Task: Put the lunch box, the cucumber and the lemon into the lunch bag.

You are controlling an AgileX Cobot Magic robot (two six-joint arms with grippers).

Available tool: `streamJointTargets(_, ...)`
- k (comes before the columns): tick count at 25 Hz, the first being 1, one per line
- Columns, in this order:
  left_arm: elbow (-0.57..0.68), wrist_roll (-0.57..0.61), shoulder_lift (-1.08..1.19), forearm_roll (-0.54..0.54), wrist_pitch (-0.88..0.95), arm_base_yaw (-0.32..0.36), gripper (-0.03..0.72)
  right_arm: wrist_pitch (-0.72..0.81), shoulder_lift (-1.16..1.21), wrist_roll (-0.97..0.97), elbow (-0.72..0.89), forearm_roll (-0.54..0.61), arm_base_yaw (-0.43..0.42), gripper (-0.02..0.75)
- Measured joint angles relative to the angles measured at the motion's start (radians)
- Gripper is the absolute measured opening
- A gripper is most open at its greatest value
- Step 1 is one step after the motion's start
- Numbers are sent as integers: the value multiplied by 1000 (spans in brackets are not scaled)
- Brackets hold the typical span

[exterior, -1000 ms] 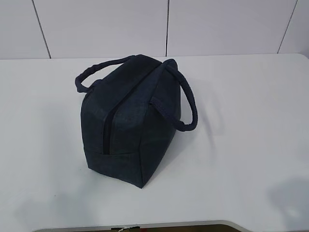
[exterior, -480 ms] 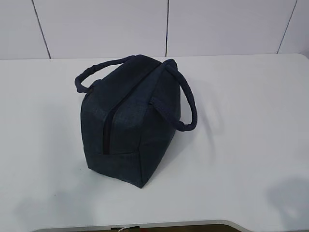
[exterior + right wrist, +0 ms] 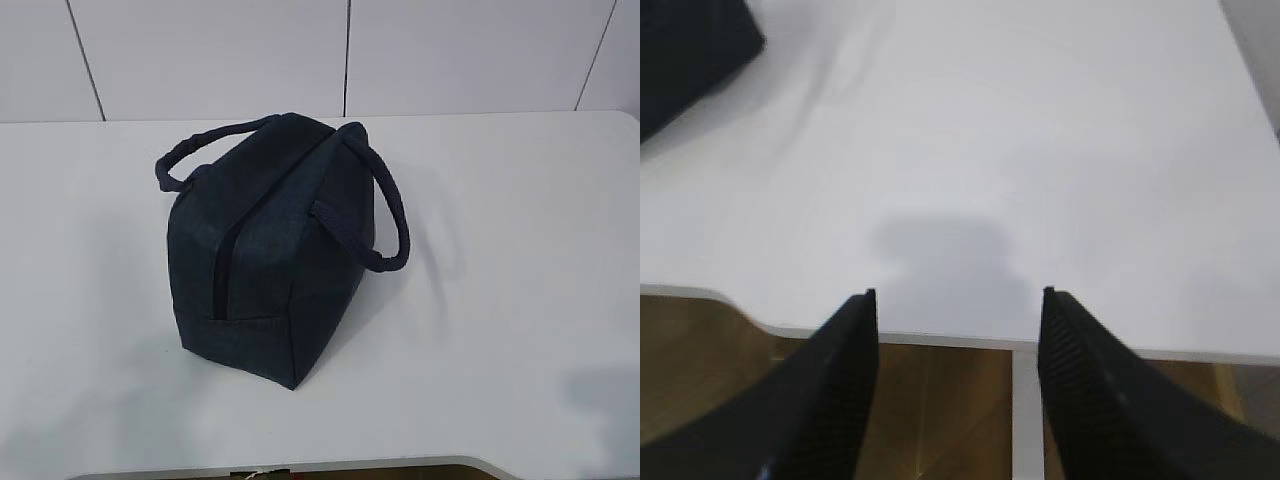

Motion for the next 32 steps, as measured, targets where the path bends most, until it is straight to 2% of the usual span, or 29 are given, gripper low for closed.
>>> streamJointTargets(2, 0, 0, 0, 0, 0, 95, 225, 0, 0, 0, 0, 0, -77, 420)
streamJointTargets(4, 0, 0, 0, 0, 0, 173, 225, 0, 0, 0, 0, 0, -119, 420)
streamJointTargets(6, 0, 0, 0, 0, 0, 196, 225, 0, 0, 0, 0, 0, -136, 420)
streamJointTargets(32, 0, 0, 0, 0, -2, 193, 225, 0, 0, 0, 0, 0, -143, 420)
